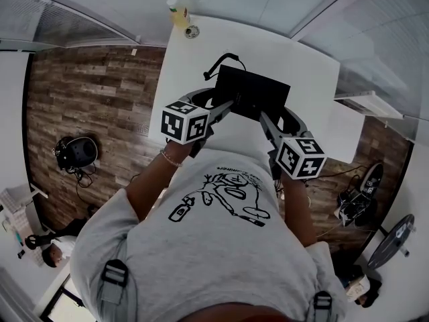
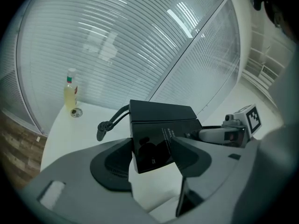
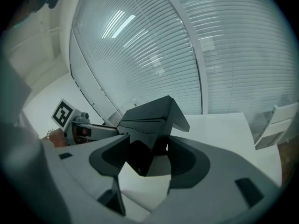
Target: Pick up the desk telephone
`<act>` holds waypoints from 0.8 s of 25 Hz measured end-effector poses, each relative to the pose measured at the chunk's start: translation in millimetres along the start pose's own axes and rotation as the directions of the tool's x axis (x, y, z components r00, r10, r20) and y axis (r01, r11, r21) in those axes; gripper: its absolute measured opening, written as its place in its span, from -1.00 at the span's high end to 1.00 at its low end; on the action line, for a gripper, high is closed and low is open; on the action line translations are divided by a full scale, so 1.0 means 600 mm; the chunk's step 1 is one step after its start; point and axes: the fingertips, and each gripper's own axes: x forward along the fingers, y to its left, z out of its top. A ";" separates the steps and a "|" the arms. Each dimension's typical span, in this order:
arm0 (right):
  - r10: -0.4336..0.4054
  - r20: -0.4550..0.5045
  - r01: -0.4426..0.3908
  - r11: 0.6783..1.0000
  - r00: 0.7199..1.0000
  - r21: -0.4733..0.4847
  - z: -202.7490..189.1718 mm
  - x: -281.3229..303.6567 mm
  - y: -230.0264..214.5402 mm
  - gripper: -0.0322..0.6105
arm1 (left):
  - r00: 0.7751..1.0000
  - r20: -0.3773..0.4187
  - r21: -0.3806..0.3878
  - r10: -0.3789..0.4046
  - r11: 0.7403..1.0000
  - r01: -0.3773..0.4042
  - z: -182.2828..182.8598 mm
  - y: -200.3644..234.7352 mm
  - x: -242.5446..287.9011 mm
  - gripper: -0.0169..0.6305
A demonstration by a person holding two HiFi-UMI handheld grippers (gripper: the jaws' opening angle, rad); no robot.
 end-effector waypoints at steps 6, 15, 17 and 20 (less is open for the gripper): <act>0.006 0.022 -0.006 1.000 1.000 -0.019 0.024 -0.021 0.016 0.20 | 1.000 0.023 0.018 0.014 1.000 -0.014 0.021 -0.019 -0.025 0.15; 0.011 0.042 -0.009 0.999 0.999 -0.035 0.037 -0.041 0.028 0.20 | 0.999 0.049 0.021 0.009 1.000 -0.010 0.031 -0.036 -0.042 0.15; 0.013 0.044 -0.011 0.999 0.999 -0.035 0.037 -0.041 0.028 0.20 | 0.999 0.049 0.026 0.011 1.000 -0.013 0.032 -0.036 -0.042 0.15; 0.012 0.044 -0.011 0.999 0.999 -0.031 0.038 -0.041 0.026 0.20 | 0.999 0.048 0.030 0.014 0.999 -0.015 0.034 -0.037 -0.041 0.15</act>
